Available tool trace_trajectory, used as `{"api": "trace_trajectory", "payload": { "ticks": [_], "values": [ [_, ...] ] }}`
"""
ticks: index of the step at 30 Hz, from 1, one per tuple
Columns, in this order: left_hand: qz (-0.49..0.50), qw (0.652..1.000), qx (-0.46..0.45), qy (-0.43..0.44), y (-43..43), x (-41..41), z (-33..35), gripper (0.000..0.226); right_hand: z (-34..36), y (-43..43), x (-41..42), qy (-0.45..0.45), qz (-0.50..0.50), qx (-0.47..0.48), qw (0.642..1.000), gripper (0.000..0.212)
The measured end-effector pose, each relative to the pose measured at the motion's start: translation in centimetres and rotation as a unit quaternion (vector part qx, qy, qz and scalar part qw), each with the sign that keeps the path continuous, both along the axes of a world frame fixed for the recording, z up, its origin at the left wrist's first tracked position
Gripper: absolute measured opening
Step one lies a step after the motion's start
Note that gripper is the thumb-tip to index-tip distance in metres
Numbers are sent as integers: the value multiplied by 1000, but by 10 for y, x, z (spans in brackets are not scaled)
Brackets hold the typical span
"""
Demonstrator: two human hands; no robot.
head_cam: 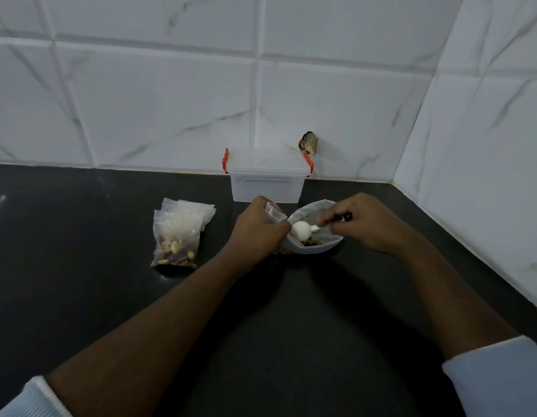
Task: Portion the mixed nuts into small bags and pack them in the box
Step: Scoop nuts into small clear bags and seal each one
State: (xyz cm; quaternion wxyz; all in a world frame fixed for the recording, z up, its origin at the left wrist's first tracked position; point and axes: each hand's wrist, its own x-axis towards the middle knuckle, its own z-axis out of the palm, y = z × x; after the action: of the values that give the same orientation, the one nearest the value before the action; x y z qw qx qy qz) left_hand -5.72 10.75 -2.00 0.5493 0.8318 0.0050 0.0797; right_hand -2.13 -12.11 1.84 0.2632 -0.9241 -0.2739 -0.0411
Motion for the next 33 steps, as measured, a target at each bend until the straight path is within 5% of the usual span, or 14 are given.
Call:
{"api": "trace_trajectory", "payload": {
  "ticks": [4, 10, 16, 33],
  "values": [
    [-2, 1000, -8, 5, 0, -1, 0, 36, -4, 6, 4, -27, -22, -69, 997, 34],
    [-3, 1000, 8, 7, 0, -2, 2, 38, 5, -12, 3, -22, -39, 23, 999, 31],
    [3, 1000, 27, 10, -2, -2, 3, 39, 0, -9, 7, 13, -32, -81, 996, 31],
    [-21, 999, 25, -1, 0, -3, 1, 36, -1, 1, -2, -27, -100, 8, 995, 21]
  ]
}}
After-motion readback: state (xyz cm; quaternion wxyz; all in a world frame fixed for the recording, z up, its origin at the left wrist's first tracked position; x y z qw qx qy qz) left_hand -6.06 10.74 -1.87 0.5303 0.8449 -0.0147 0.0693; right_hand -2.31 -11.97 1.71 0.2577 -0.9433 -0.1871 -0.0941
